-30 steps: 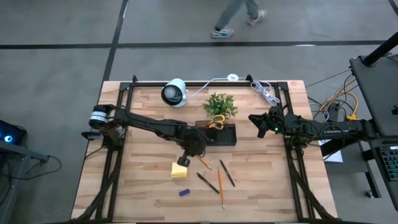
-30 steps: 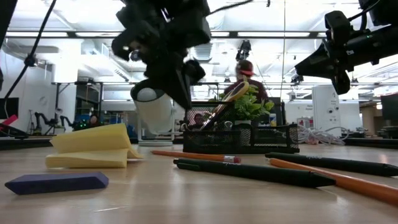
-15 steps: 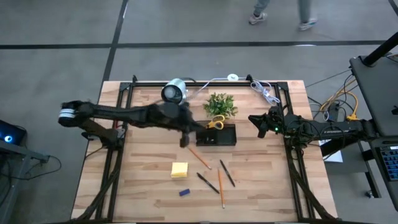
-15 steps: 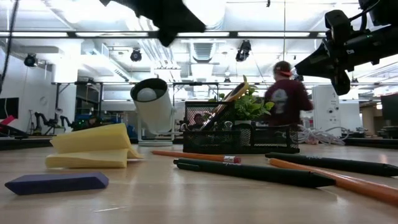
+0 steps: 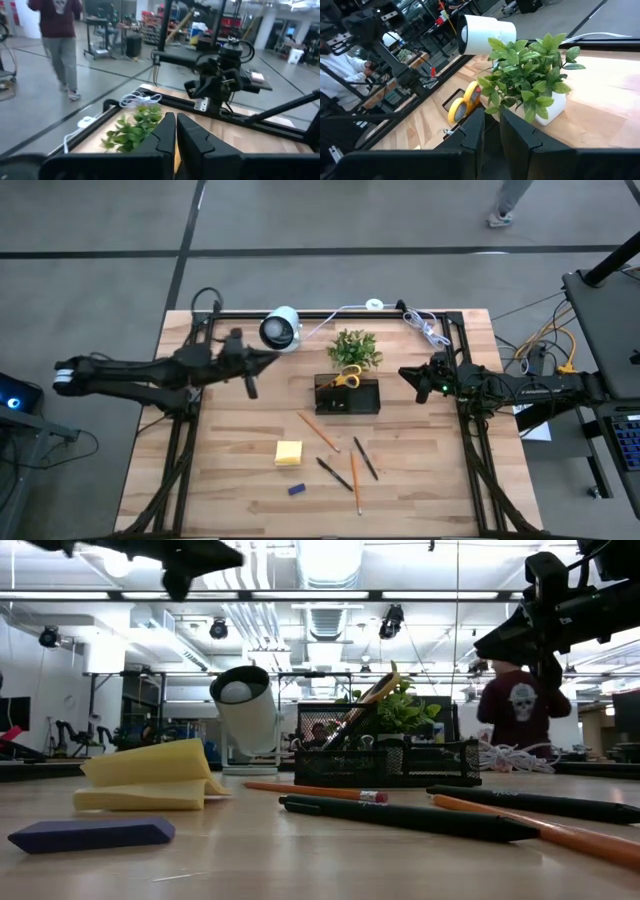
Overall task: Pick and place office supplies into organizer
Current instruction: Put the top orange pencil into the black desk organizer
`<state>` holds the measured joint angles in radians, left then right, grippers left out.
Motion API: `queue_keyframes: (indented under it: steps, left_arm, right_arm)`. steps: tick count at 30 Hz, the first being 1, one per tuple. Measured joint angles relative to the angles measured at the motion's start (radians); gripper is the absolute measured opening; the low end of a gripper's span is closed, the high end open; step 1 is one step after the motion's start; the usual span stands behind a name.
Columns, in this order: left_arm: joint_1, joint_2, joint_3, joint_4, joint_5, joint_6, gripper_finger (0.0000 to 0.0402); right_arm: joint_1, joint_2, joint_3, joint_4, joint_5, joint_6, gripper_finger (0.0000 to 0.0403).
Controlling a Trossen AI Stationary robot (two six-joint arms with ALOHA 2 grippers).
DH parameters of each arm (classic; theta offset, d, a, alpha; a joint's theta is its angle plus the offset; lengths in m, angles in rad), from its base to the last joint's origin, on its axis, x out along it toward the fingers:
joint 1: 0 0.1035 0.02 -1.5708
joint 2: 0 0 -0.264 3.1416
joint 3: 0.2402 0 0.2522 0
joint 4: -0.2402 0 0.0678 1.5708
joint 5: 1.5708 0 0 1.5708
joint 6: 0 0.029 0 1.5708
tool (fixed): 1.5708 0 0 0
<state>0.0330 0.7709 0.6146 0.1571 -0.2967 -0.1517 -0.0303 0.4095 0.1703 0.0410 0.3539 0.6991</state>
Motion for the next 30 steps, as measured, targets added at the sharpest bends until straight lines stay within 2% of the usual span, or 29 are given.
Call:
queue_keyframes:
  steps: [6,10,13,17,21,25,30]
  left_arm:
    - [0.000,-0.187,-0.129,-0.008,-0.032,0.000,0.0000]
    - [0.000,-0.295,-0.211,-0.008,-0.059,-0.005,0.0000]
    - [0.000,-0.343,-0.255,-0.008,-0.060,-0.026,0.0000]
    - [0.000,-0.399,-0.297,-0.012,-0.059,-0.025,0.0000]
    - [0.000,-0.461,-0.309,-0.011,-0.051,0.001,0.0000]
    - [0.000,-0.516,-0.313,-0.009,-0.052,0.004,0.0000]
    - [0.000,-0.563,-0.315,-0.011,-0.051,0.007,0.0000]
  right_arm:
    - [0.000,0.000,0.000,0.012,-0.046,0.009,0.0052]
    - [0.000,0.000,0.000,0.107,-0.099,0.025,0.0052]
    - [0.001,0.000,0.001,0.157,-0.099,0.024,0.0054]
    - [0.001,0.014,0.042,0.123,-0.087,0.030,0.0073]
    - [0.002,0.083,0.137,0.066,-0.086,0.027,0.0108]
    - [0.002,0.210,0.281,-0.019,-0.091,0.024,0.0147]
    - [0.003,0.407,0.488,-0.268,-0.129,0.060,0.0180]
